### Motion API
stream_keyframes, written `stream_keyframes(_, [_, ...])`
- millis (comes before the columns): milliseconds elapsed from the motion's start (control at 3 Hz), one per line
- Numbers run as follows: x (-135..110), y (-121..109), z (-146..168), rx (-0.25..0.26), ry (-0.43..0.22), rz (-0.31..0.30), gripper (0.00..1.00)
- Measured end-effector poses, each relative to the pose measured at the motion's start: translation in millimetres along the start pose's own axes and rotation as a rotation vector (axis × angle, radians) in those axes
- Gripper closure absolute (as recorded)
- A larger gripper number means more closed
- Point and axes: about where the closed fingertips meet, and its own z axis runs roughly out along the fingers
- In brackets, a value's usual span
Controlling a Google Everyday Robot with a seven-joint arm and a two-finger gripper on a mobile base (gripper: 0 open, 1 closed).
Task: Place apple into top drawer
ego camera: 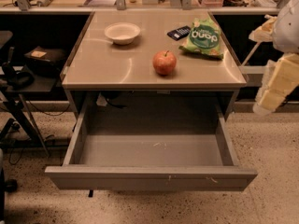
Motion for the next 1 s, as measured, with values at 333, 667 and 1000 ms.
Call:
stream_keyframes(333, [-27.3, -45.6, 21.7, -0.052, -0.199, -0.027, 0.00])
stream_keyframes(667, [-70.5, -96.9, 47.5, -0.084, -0.426, -0.018, 0.00])
stream_keyframes(1000, [-101.5, -136.3, 76.1, -0.078, -0.588, 0.048, 0.00])
